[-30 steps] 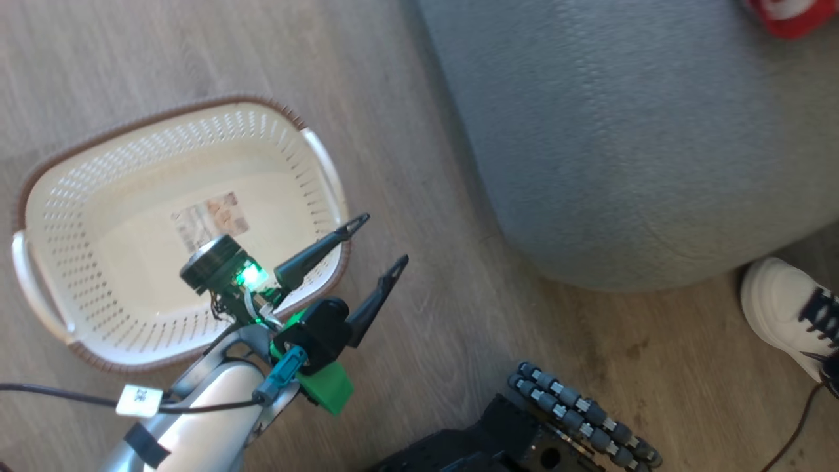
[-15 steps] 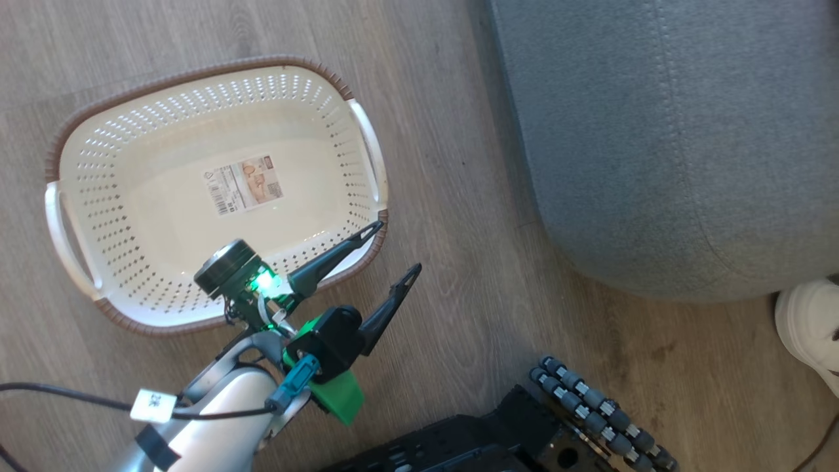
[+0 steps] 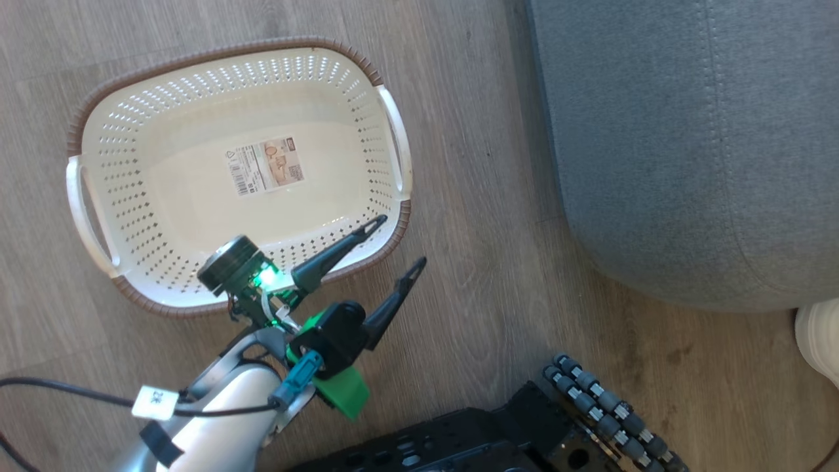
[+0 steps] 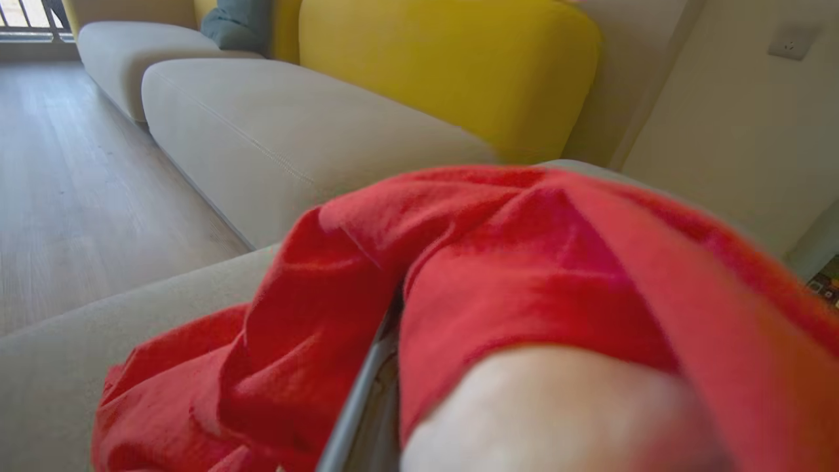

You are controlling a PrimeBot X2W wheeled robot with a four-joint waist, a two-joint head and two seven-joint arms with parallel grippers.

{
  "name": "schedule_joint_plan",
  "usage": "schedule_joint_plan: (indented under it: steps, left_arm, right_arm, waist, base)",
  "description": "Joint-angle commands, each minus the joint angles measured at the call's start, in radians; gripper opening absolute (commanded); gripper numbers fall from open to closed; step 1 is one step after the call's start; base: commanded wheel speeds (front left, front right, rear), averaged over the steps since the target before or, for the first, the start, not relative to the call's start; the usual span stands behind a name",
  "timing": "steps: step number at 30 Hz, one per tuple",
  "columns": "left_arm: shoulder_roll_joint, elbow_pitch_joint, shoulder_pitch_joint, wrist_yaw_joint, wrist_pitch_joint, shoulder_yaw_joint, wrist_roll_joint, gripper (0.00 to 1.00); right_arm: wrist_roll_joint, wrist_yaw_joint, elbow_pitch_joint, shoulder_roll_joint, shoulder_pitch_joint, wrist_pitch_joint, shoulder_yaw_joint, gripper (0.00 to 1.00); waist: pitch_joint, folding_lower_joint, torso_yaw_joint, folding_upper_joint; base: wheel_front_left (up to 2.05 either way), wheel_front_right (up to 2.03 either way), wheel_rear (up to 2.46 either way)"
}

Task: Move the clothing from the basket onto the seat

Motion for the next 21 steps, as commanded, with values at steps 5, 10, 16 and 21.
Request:
schedule_joint_plan:
  steps: [5, 10, 16, 21]
  left_arm:
    - [-0.007, -0.016, -0.015, 0.007, -0.005, 0.021, -0.012, 1.00]
    - [-0.020, -0.014, -0.017, 0.005, -0.005, 0.005, -0.009, 1.00]
    - [-0.030, -0.009, -0.028, 0.004, -0.005, 0.006, -0.014, 1.00]
    - [-0.046, 0.001, -0.042, -0.002, -0.005, 0.004, -0.017, 1.00]
  right_arm:
    - [-0.051, 0.000, 0.092, -0.030, -0.076, 0.078, 0.002, 0.00]
    - [-0.087, 0.000, 0.124, -0.043, -0.100, 0.086, -0.017, 0.00]
    - [-0.127, 0.000, 0.125, -0.051, -0.105, 0.085, -0.071, 1.00]
    - [-0.203, 0.000, 0.123, -0.044, -0.090, 0.113, -0.084, 1.00]
  waist:
    - [0.019, 0.0000, 0.008, 0.0000]
    - [0.024, 0.0000, 0.020, 0.0000]
    - [0.019, 0.0000, 0.033, 0.0000]
    - [-0.003, 0.0000, 0.038, 0.0000]
  base:
    - [0.00, 0.00, 0.00]
    - [0.00, 0.00, 0.00]
    - [0.00, 0.00, 0.00]
    - [0.00, 0.00, 0.00]
